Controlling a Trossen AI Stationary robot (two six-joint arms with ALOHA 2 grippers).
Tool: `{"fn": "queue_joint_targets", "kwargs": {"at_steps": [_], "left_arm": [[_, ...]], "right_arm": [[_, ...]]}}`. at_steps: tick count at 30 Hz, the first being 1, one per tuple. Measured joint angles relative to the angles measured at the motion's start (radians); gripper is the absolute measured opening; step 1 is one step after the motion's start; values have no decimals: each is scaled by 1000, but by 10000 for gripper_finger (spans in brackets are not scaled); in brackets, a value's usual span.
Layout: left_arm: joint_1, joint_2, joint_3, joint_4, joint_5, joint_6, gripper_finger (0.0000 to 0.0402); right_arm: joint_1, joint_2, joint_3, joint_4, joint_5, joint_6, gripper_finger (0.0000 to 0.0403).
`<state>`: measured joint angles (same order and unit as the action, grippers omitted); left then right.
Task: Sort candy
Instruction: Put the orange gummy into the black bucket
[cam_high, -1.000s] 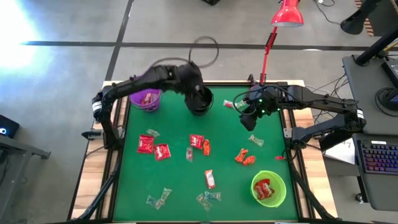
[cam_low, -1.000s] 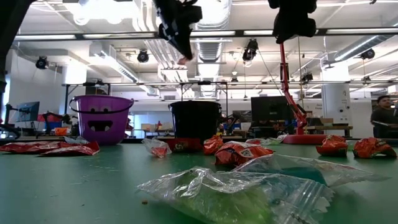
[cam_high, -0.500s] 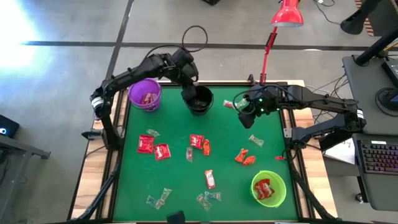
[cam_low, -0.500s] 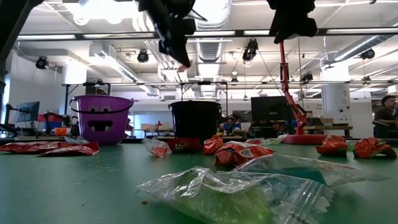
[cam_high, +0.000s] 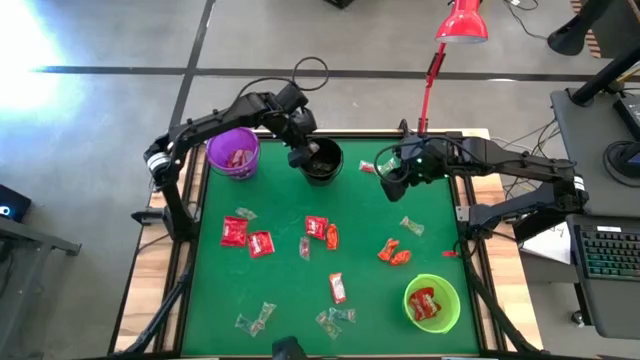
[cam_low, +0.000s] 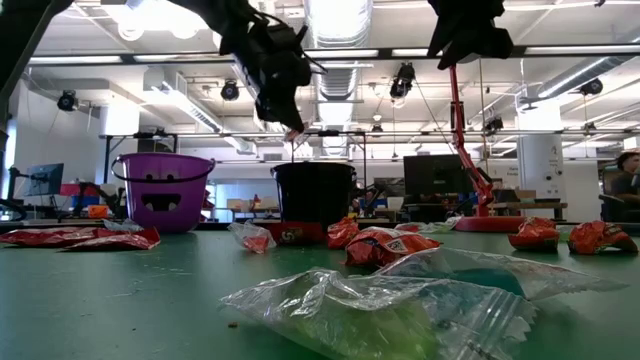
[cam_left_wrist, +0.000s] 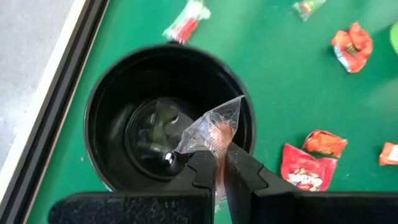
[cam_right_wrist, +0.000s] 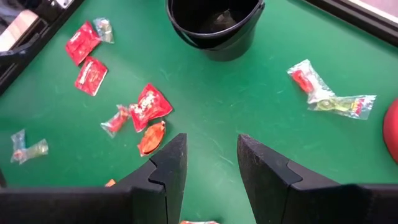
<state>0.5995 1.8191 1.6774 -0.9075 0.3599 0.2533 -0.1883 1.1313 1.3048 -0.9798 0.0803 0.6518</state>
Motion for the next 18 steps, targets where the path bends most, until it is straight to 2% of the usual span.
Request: {"fn": "queue_joint_targets", "kwargs": {"at_steps": [16,18], "left_arm": [[6,133,-3,29,-13,52,0],[6,135,0,40,-13,53,6]], "right_arm": [[0,17,0,43,2,45,132],[0,26,0,44,30,48,132]]}}
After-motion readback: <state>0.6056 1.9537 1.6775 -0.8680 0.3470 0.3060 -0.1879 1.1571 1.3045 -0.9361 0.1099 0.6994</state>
